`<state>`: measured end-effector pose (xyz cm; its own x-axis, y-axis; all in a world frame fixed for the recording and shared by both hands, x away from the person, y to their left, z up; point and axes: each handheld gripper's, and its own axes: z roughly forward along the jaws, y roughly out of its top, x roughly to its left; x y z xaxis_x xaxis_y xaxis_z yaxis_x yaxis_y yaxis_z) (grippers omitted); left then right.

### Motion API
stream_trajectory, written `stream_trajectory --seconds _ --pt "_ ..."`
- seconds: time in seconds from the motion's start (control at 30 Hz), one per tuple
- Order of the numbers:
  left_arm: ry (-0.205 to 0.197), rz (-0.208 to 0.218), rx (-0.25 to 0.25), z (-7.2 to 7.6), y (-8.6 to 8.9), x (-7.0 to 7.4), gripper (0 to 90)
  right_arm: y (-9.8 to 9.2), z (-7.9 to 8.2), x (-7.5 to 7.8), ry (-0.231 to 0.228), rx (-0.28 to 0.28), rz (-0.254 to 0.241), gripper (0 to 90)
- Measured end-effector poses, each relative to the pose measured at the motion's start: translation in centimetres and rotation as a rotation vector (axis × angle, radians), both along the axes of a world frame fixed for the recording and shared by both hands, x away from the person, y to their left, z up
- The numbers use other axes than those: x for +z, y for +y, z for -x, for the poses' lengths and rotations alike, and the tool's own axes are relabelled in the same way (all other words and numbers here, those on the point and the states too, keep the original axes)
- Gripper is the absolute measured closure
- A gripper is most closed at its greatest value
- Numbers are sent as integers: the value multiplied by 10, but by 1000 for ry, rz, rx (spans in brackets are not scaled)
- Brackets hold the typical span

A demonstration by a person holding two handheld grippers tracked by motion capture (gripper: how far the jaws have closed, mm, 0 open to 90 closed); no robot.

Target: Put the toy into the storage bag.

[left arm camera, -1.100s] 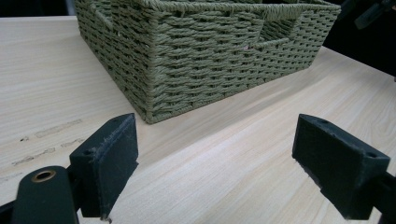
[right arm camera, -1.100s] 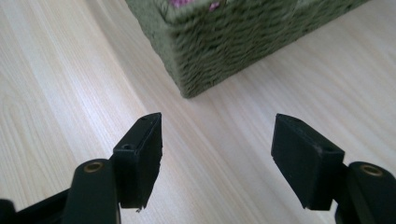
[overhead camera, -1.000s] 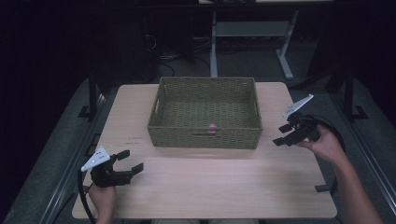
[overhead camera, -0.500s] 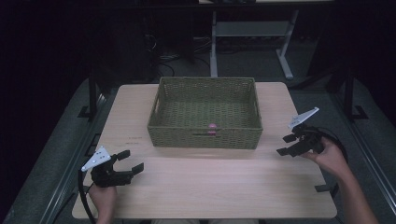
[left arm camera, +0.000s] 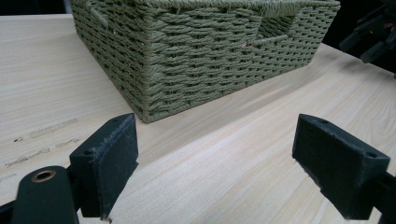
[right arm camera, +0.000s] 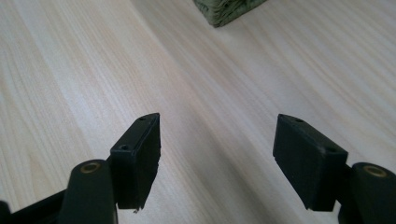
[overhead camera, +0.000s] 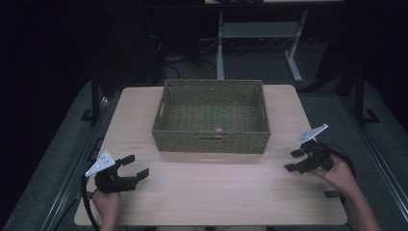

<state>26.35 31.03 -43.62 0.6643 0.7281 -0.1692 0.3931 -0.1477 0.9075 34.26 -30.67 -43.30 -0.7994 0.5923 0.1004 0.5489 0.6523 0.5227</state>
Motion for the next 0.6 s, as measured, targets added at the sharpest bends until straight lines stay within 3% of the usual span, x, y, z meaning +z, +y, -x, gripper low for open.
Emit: stream_trajectory --seconds 0.6 --pt "-3 6 1 0 0 0 139 8 19 -12 -12 21 0 300"
